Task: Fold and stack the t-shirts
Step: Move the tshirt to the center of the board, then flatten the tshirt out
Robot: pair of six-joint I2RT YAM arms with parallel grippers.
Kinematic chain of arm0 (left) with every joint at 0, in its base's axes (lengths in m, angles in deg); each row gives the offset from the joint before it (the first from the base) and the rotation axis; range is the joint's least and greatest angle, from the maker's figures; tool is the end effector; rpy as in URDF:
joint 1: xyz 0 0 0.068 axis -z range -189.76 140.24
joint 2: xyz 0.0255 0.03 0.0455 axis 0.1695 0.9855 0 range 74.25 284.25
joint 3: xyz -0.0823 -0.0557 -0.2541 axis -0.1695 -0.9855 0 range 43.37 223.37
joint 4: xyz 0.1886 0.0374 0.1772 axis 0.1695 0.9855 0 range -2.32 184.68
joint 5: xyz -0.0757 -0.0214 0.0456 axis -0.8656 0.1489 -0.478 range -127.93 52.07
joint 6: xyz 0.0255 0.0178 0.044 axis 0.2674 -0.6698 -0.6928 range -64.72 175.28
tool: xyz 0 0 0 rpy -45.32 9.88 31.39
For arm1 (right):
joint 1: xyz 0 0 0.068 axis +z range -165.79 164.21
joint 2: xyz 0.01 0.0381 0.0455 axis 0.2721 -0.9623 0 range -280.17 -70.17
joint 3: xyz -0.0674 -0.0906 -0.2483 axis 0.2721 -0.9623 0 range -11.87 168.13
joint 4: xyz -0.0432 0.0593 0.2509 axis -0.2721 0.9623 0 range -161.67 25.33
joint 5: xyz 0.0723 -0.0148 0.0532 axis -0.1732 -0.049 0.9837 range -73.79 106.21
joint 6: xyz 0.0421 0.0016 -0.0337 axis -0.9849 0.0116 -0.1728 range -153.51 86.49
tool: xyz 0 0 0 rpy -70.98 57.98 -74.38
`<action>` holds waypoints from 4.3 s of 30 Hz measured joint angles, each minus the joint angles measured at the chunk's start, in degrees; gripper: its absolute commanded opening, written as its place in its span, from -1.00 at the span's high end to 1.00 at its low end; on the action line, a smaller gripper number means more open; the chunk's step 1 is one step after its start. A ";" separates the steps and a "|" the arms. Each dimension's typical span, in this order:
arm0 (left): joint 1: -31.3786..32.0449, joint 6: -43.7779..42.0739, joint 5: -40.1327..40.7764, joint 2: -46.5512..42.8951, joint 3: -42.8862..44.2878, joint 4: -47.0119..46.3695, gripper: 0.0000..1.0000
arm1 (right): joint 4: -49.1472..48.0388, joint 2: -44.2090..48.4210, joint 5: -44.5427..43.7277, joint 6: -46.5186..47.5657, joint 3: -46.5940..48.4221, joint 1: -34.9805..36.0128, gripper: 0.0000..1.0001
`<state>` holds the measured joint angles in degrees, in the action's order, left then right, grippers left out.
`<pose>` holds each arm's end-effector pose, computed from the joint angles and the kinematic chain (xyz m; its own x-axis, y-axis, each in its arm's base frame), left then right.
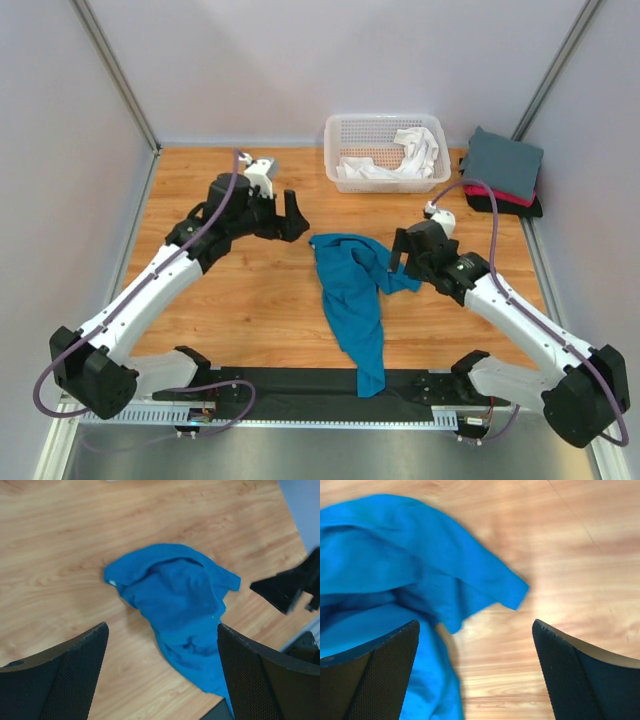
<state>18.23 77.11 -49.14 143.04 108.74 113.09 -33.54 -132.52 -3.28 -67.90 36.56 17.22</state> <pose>0.2335 -0.1320 0.3524 -0.6224 -0.0823 -0.7783 0.4085 0.8141 -0.4127 0.1875 0.1077 0.2617 -0.7386 0.1551 -0.6561 0.0916 0.9872 0.1302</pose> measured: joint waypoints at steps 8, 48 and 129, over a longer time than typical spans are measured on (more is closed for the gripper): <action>15.26 7.74 8.35 1.20 -9.29 -4.52 -0.83 | -3.85 -2.64 4.17 -2.95 -12.04 -12.44 -0.62; 39.71 18.18 21.11 10.34 -14.75 -5.44 -0.82 | -15.02 -3.21 4.76 -1.88 -5.27 -18.12 0.99; 9.49 24.30 28.48 -15.30 -17.31 20.26 -0.99 | 9.75 11.63 16.39 -0.17 -10.08 -20.63 0.99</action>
<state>27.72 101.41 -20.66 127.74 91.42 133.35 -23.79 -120.89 13.12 -68.08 26.48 -3.41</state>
